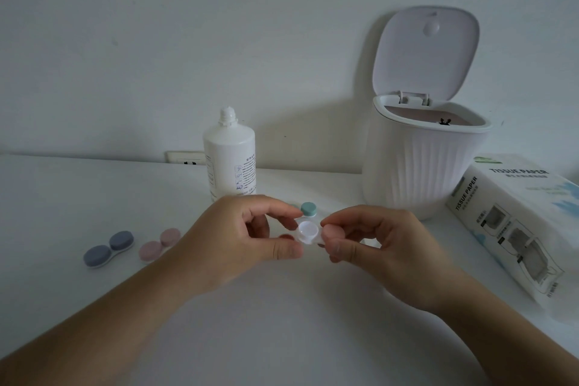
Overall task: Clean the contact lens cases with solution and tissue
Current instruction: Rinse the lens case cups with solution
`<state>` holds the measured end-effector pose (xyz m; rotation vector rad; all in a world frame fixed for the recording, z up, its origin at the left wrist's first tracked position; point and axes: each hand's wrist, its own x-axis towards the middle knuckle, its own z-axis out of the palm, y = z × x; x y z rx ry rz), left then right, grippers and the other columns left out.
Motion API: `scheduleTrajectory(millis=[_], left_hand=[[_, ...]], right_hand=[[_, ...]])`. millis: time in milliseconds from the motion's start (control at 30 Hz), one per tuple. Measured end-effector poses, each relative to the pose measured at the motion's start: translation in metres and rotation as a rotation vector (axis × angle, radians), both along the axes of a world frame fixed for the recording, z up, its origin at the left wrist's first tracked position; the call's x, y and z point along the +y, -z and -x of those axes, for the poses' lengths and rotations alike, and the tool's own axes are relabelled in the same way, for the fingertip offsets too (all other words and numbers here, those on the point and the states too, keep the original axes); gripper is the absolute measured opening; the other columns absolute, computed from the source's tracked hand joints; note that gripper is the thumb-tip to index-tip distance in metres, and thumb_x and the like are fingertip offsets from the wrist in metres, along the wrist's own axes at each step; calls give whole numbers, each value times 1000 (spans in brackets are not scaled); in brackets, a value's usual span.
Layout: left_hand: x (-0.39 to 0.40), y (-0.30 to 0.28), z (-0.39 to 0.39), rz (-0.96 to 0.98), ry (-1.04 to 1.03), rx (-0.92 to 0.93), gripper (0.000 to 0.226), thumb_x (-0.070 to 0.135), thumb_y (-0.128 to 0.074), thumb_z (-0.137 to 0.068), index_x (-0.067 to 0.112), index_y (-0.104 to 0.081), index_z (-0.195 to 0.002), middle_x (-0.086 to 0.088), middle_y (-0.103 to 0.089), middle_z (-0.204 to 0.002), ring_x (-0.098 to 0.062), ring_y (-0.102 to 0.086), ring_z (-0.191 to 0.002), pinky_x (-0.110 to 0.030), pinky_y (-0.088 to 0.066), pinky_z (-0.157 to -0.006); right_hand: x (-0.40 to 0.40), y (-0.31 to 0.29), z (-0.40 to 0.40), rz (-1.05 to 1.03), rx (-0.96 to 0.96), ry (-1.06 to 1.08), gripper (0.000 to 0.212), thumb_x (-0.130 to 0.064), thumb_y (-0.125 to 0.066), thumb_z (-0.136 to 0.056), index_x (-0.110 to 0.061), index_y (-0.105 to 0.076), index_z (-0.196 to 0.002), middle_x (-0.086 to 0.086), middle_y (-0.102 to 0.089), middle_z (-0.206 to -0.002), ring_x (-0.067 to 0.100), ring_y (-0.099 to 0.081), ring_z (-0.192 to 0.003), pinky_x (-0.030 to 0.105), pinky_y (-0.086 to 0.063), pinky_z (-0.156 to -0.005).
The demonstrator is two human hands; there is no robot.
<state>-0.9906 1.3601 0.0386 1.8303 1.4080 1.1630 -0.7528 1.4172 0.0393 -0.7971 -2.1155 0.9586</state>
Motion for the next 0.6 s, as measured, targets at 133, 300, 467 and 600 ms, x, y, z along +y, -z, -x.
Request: scheduleTrajectory(millis=[133, 300, 467, 600], left_hand=[[2, 3, 5, -68, -151, 159, 35, 38, -91, -69, 46, -75, -99, 13, -56, -66, -5, -47, -53, -10, -35, -54], [3, 9, 3, -118, -158, 343, 30, 41, -84, -80, 38, -74, -108, 27, -67, -93, 3, -54, -59, -6, -37, -59], [5, 13, 4, -32, -143, 397, 30, 50, -74, -85, 41, -72, -113, 27, -69, -105, 10, -62, -96, -16, -49, -82], [5, 14, 4, 75, -159, 402, 47, 62, -64, -75, 45, -67, -119, 27, -68, -110, 5, -63, -101, -24, -53, -88]], right_hand=[[0, 0, -1, 4, 2, 18, 26, -50, -71, -80, -31, -74, -97, -6, -76, -86, 13, -72, -80, 46, -59, -84], [0, 0, -1, 3, -14, 23, 24, -47, -70, -83, -29, -74, -98, -7, -76, -86, 11, -72, -81, 39, -59, -83], [-1, 0, 0, 12, -18, 13, 23, -48, -70, -82, -29, -74, -95, -9, -75, -86, 9, -72, -78, 31, -57, -80], [-1, 0, 1, 4, -25, 3, 19, -45, -71, -83, -29, -74, -94, -11, -74, -85, 8, -70, -77, 26, -56, -77]])
